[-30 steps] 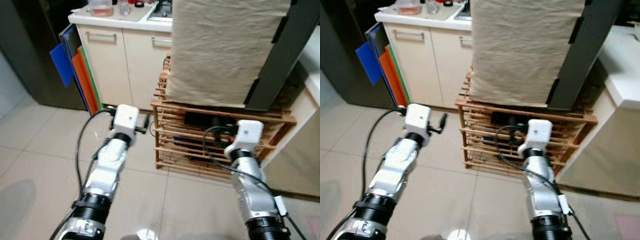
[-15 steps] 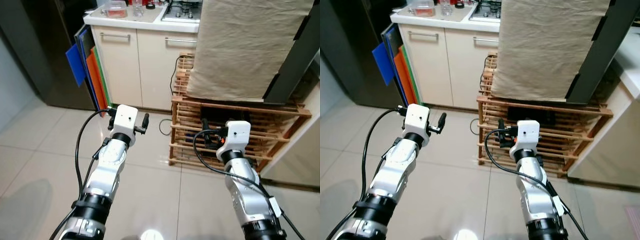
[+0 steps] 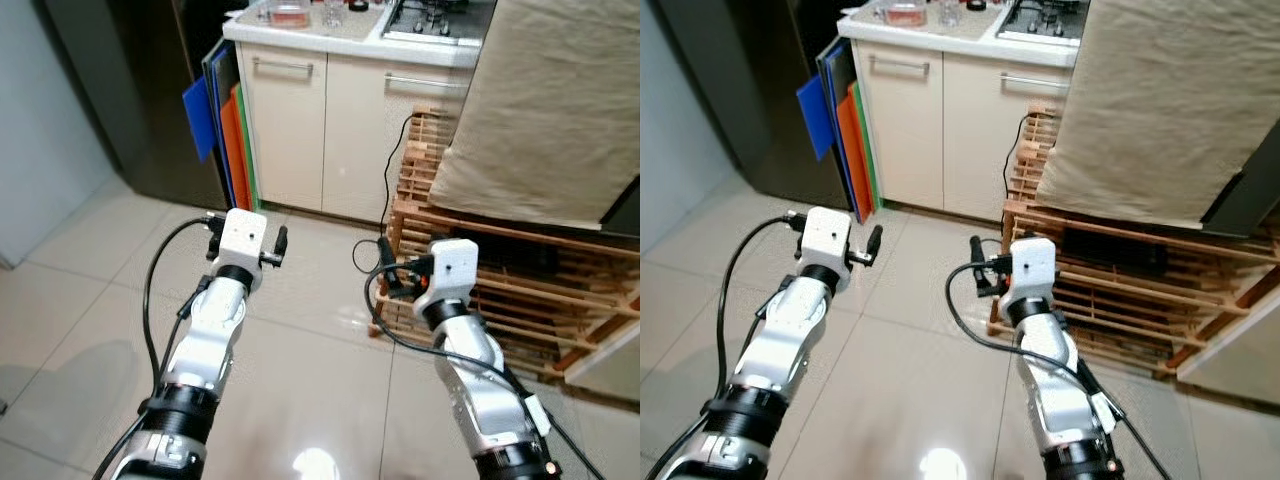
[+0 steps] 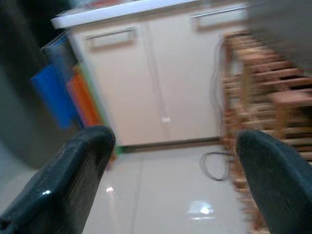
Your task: Restocking fridge
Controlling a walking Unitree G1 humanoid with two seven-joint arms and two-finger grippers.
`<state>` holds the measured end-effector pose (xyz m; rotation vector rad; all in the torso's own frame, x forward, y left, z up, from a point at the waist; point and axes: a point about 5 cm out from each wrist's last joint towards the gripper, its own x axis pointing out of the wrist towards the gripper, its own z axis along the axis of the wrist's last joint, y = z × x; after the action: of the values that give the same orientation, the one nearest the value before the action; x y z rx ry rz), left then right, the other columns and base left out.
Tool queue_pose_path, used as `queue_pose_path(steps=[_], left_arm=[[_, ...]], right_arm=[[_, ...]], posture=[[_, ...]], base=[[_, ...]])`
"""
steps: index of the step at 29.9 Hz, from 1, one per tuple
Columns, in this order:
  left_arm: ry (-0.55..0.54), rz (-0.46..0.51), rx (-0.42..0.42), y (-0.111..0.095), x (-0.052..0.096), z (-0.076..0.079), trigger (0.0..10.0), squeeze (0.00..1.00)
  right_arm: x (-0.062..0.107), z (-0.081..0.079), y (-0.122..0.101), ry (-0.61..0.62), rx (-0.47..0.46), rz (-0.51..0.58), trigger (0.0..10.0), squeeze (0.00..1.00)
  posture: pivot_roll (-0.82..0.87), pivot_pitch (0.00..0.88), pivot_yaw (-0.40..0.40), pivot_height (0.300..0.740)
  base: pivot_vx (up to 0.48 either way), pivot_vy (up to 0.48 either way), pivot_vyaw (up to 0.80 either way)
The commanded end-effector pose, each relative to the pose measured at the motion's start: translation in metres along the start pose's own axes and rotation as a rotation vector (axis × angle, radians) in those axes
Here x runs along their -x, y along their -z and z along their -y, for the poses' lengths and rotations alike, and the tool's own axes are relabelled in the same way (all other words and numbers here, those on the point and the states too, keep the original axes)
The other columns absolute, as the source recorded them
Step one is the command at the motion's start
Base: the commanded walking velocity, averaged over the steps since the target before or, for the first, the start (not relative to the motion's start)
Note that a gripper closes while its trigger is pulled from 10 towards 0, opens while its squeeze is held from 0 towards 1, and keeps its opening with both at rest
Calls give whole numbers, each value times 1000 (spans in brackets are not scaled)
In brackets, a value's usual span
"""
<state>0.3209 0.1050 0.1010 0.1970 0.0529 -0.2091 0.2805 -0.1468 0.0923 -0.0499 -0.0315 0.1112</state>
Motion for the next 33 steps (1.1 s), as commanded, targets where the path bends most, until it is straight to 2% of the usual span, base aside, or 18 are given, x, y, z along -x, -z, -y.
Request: queue_pose_path(steps=[1,6,10,14,19,27,33], left_arm=[[-35,16,-29,-4,-2,-14,10000,0],[-38,19,-33,-5,-1,-15,10000,0],[-40,20,-35,-4,-1,-16,10000,0],[-42,23,-32,-5,-1,-16,10000,0],[-52,68,1,-10,-2,-17,10000,0],[-48,73,-1,-11,-1,-16,10000,0],[-51,83,10,-11,0,-16,10000,0]], right_arm=[[-4,-10,-12,-42,22,58,10000,0],[-3,-15,-14,-79,29,65,10000,0],[-4,-13,-13,-64,20,59,10000,0],[-5,-6,-11,-34,2,44,10000,0],[-7,14,-5,61,-31,2,10000,0],[-10,21,-3,85,-14,-6,10000,0],[-11,29,-2,130,-6,1,10000,0]], posture=[[3,13,29,740],[11,12,28,740],[10,11,26,740],[12,9,24,740],[13,10,20,740],[12,16,18,740],[10,16,16,740]], base=[[409,247,0],[412,246,0],[413,181,0],[416,0,0],[420,48,0],[427,0,-800],[428,0,0]])
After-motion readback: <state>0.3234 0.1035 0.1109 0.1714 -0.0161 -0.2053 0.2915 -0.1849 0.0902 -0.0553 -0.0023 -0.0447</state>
